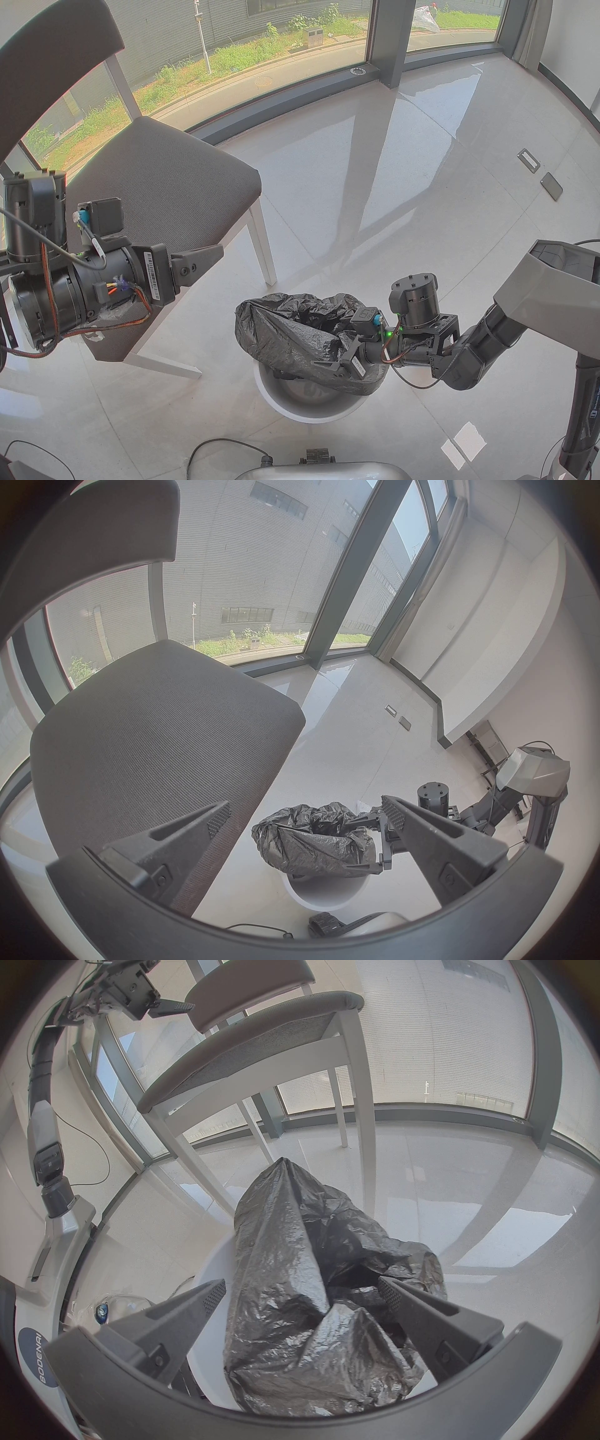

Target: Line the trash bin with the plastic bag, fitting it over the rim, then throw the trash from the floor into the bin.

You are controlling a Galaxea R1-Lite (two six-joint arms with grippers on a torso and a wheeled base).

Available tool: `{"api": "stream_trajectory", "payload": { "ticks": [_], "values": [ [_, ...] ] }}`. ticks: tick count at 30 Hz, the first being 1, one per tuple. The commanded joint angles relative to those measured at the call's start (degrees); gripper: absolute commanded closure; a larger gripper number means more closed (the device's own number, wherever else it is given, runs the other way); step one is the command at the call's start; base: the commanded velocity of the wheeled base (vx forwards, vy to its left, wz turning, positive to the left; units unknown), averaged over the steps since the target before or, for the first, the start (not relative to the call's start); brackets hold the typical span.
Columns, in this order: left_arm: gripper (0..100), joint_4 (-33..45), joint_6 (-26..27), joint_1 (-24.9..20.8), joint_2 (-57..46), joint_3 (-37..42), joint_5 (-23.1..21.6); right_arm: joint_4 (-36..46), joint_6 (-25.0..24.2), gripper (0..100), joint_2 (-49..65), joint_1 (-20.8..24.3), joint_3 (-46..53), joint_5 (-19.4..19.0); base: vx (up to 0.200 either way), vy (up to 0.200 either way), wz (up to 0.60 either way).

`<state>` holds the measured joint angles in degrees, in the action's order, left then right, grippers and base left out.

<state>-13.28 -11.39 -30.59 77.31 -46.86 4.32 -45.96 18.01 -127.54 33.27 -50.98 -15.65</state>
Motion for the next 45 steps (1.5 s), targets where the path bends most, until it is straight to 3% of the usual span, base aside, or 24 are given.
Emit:
{"api": "stream_trajectory", "payload": {
  "ticks": [1, 3, 4, 17, 38, 45],
  "values": [
    [0, -0.1, 0.0, 0.1, 0.2, -0.2, 0.0, 0.0, 0.0, 0, -0.5, 0.3, -0.2, -0.1, 0.0, 0.0, 0.0],
    [0, -0.3, 0.0, 0.2, 0.2, -0.2, 0.0, 0.0, 0.0, 0, -0.5, 0.6, -0.1, -0.1, 0.0, 0.0, 0.0],
    [0, -0.4, 0.0, 0.3, 0.3, -0.2, -0.1, 0.0, 0.0, 100, -0.5, 0.7, -0.1, -0.1, 0.0, 0.0, 0.0],
    [0, -0.4, 0.0, 0.3, 0.3, -0.3, -0.2, 0.1, -0.3, 100, -0.6, 3.6, 1.4, -0.1, 0.0, 0.0, 0.0],
    [0, -0.5, -0.1, 0.4, 0.2, -0.4, -0.2, -0.4, 0.1, 100, 4.8, 13.6, 7.2, -0.1, 0.0, 0.0, 0.0],
    [0, -1.6, -0.1, 0.4, 0.6, -0.4, -0.6, -0.4, 0.1, 100, 5.7, 15.1, 7.6, -0.1, 0.0, 0.0, 0.0]
  ]
}}
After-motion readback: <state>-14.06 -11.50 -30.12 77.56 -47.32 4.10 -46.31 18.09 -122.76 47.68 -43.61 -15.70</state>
